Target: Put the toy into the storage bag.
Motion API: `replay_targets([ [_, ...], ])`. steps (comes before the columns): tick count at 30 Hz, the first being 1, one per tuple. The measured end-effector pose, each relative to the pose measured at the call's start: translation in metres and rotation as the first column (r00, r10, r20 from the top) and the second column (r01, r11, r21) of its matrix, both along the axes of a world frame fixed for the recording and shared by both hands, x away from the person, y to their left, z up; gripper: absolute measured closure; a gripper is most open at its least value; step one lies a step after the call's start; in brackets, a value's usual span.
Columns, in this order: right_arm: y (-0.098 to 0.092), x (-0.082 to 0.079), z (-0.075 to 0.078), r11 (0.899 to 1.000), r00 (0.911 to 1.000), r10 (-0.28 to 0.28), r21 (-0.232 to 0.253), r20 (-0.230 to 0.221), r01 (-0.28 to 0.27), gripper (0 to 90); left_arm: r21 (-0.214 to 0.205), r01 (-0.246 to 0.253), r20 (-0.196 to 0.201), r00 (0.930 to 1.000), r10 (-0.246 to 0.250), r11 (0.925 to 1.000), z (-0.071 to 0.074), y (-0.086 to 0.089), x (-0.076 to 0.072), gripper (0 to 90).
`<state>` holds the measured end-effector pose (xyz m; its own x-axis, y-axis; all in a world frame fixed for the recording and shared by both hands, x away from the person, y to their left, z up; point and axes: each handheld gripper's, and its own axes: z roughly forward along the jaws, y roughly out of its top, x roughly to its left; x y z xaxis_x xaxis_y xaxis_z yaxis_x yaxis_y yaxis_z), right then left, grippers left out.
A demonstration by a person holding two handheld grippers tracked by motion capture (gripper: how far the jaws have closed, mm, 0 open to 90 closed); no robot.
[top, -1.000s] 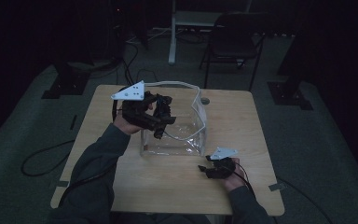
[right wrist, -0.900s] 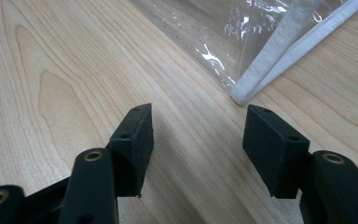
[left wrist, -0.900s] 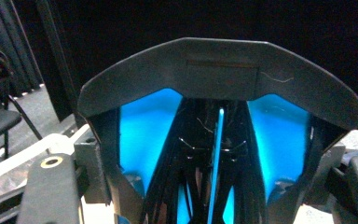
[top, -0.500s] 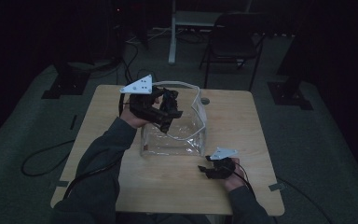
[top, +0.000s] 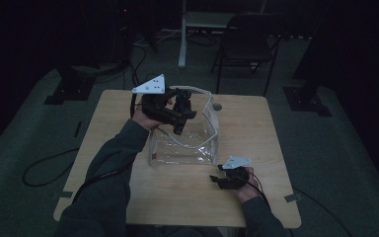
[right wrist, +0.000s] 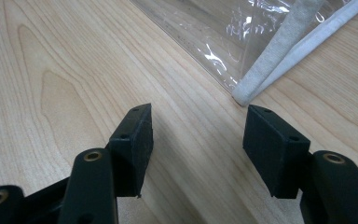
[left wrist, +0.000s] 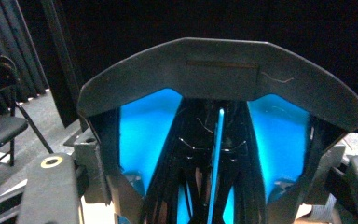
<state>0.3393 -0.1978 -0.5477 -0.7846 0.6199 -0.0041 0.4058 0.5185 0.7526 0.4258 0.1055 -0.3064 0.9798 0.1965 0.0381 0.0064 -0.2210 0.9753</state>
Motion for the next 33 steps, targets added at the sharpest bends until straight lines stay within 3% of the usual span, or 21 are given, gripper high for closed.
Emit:
replay_targets([
  [8,0.0,0.0,0.0,1.0,1.0,-0.001,0.001,0.0,0.001,42.0,0.009,-0.011,-0.006,0.9999,0.011,0.9999,-0.003,-0.005,0.01,25.5],
  [20,0.0,0.0,0.0,1.0,1.0,0.0,0.001,0.0,0.0,41.8,0.107,-0.023,-0.033,0.9991,0.027,0.994,-0.009,-0.025,0.025,25.5],
  [27,0.0,0.0,0.0,1.0,1.0,0.0,0.001,-0.001,0.0,41.7,0.18,-0.03,-0.061,0.9972,0.042,0.9832,-0.017,-0.037,0.032,25.4],
  [33,0.0,0.0,0.0,1.0,1.0,0.001,0.001,0.0,-0.001,41.7,0.213,-0.022,-0.073,0.9966,0.039,0.9768,-0.021,-0.046,0.035,25.4],
])
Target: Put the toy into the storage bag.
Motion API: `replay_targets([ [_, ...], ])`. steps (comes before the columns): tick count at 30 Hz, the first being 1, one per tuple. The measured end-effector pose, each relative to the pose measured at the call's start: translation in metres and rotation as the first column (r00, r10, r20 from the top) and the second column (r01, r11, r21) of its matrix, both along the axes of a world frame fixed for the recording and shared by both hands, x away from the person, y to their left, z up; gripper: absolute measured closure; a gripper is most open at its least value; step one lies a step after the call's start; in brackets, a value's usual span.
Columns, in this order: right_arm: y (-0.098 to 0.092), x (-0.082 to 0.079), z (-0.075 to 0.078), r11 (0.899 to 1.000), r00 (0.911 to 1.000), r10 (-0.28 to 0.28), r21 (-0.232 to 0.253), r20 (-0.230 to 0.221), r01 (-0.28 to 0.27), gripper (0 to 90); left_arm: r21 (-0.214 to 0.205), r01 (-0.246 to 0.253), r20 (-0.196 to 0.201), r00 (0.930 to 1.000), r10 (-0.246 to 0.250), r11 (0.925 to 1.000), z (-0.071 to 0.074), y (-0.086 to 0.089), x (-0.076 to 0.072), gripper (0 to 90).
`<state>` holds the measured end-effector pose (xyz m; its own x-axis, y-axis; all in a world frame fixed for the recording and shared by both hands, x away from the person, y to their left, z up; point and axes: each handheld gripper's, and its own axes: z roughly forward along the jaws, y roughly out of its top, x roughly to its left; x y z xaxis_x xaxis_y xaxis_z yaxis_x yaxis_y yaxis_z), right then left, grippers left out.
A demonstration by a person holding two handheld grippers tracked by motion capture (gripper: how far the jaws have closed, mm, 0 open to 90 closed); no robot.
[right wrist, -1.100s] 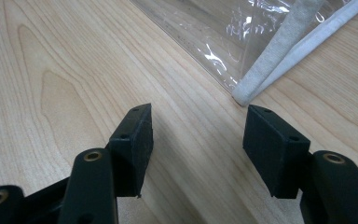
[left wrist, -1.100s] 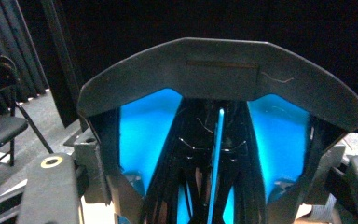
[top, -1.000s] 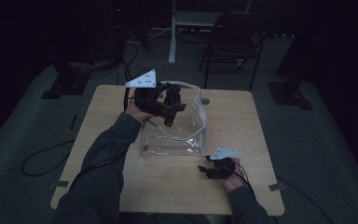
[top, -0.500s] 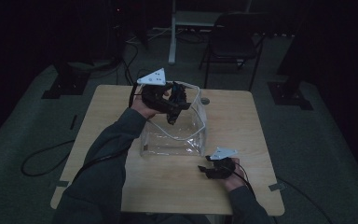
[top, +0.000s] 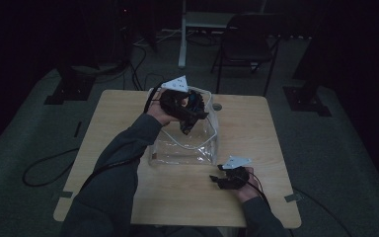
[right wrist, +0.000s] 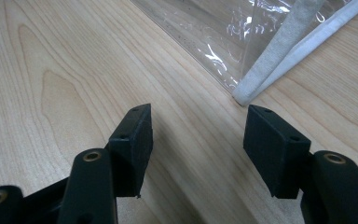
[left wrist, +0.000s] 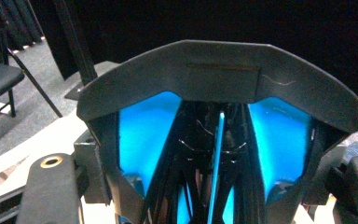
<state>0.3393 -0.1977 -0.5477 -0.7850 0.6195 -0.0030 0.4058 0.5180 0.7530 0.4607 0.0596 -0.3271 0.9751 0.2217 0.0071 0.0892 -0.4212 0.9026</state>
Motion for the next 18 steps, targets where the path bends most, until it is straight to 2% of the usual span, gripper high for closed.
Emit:
replay_targets([
  [4,0.0,0.0,0.0,1.0,1.0,0.0,0.0,-0.001,0.0,41.7,0.021,0.005,0.007,1.0,-0.005,0.9998,0.002,-0.005,0.0,25.4],
  [9,0.0,0.0,0.0,1.0,1.0,0.001,0.0,0.001,-0.001,41.6,0.021,0.004,0.005,1.0,-0.004,0.9998,0.006,-0.011,0.002,25.4],
  [18,0.0,0.0,0.0,1.0,1.0,0.004,-0.002,0.001,-0.004,41.4,0.093,-0.02,-0.018,0.9996,0.021,0.9955,-0.001,-0.026,0.008,25.4],
])
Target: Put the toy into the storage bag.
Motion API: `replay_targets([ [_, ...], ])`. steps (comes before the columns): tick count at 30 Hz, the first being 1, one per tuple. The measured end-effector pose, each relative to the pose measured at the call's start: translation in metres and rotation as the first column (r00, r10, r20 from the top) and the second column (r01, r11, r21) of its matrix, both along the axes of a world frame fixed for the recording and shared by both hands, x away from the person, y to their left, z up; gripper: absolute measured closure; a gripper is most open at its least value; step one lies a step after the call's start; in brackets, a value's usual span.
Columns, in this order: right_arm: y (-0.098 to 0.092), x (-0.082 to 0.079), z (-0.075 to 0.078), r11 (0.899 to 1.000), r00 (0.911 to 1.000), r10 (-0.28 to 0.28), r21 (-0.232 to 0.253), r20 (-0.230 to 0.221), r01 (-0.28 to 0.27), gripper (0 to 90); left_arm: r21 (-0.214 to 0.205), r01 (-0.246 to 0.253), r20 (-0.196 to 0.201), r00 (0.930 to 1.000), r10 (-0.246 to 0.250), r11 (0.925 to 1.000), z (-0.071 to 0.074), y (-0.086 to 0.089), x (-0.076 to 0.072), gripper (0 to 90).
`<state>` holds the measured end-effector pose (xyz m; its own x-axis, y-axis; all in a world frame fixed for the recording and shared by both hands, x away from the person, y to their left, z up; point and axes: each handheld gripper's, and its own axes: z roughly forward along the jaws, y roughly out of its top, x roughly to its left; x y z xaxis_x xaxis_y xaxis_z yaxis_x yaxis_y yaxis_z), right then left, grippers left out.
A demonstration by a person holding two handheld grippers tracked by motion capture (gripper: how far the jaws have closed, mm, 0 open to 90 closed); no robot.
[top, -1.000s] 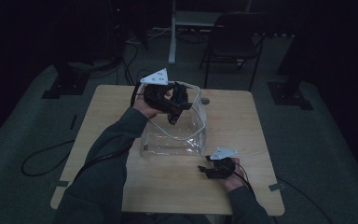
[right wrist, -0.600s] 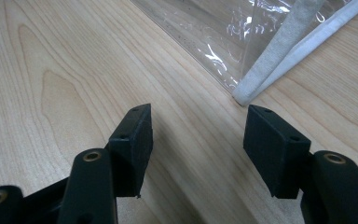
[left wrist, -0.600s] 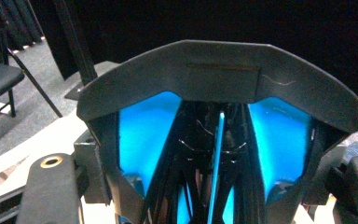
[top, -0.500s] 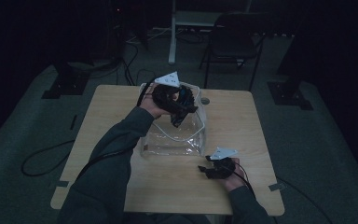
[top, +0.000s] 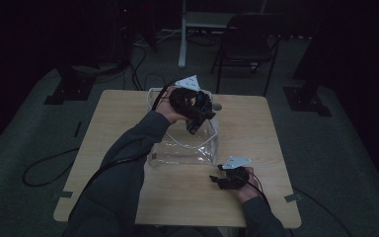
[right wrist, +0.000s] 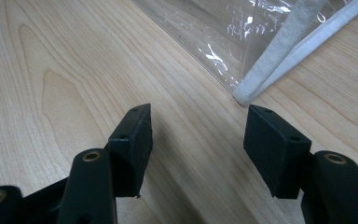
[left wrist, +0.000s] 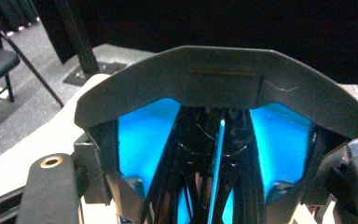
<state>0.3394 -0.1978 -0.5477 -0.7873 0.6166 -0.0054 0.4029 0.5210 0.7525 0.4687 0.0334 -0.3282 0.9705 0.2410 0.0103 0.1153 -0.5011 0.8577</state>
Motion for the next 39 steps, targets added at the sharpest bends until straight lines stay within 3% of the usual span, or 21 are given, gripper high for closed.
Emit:
replay_targets([
  [7,0.0,0.0,0.0,1.0,1.0,0.0,0.001,-0.001,0.0,41.3,0.062,-0.002,-0.006,1.0,0.002,0.9981,-0.008,-0.006,0.001,25.4],
  [18,0.0,0.0,0.0,1.0,1.0,0.002,0.0,0.002,-0.002,41.3,0.121,0.012,-0.02,0.9997,-0.01,0.9926,-0.013,-0.011,0.002,25.4],
  [33,0.0,0.0,0.0,1.0,1.0,0.001,-0.002,-0.001,-0.001,41.3,0.12,0.006,-0.011,0.9999,-0.005,0.9927,-0.011,-0.019,0.002,25.4],
  [39,0.0,0.0,0.0,1.0,1.0,0.001,-0.001,0.0,-0.001,41.3,0.132,0.016,0.01,0.9998,-0.017,0.9912,-0.01,-0.029,0.002,25.6],
])
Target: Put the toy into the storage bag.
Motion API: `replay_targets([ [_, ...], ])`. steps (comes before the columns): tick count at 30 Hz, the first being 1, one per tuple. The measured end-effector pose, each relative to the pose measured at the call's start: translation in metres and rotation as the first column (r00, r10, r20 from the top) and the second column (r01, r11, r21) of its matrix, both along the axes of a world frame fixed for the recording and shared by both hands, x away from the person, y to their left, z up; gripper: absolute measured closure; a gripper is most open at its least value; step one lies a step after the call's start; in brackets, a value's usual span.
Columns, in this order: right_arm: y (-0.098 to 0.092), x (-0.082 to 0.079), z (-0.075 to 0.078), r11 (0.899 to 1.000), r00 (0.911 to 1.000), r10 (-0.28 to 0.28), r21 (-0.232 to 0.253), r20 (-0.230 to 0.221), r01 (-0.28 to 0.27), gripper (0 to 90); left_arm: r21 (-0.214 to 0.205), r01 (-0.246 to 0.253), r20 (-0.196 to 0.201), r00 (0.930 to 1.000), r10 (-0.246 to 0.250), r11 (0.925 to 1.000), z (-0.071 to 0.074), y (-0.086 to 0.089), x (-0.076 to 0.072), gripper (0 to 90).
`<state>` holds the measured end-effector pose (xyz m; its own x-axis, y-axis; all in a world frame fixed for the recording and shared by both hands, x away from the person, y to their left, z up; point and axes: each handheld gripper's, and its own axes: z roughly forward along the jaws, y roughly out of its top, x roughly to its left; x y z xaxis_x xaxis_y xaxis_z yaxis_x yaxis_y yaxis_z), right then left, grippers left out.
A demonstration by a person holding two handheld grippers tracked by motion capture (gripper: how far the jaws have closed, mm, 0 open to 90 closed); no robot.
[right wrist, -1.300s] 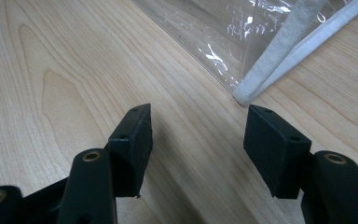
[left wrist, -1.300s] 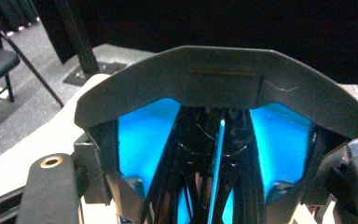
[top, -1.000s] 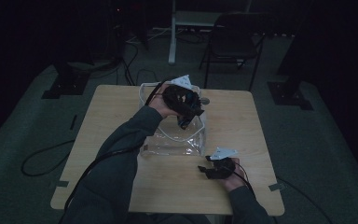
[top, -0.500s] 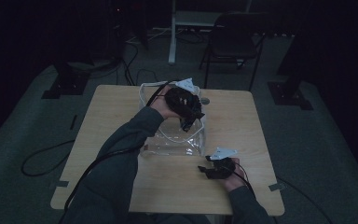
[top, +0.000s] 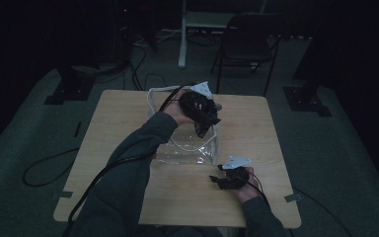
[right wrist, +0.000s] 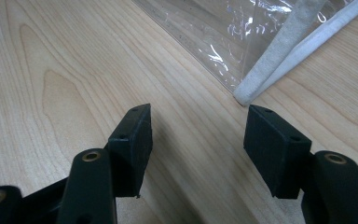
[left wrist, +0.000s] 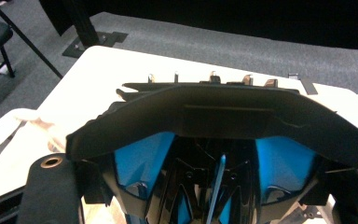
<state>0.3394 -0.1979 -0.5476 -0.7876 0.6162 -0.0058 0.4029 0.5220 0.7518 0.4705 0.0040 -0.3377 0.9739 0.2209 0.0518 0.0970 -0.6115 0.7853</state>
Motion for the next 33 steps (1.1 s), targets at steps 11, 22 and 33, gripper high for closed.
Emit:
replay_targets([
  [11,0.0,0.0,0.0,1.0,1.0,0.005,0.0,-0.001,-0.005,41.2,-0.039,0.015,-0.001,0.9999,-0.015,0.9991,0.004,-0.023,0.002,25.6],
  [22,0.0,0.0,0.0,1.0,1.0,0.006,0.0,0.0,-0.006,41.2,0.03,0.001,-0.036,0.9994,0.0,0.9995,-0.005,-0.027,0.006,25.5],
  [33,0.0,-0.001,0.0,1.0,1.0,0.008,0.001,0.001,-0.008,41.2,0.065,0.007,-0.056,0.9984,-0.003,0.9979,-0.008,-0.03,0.006,25.4],
])
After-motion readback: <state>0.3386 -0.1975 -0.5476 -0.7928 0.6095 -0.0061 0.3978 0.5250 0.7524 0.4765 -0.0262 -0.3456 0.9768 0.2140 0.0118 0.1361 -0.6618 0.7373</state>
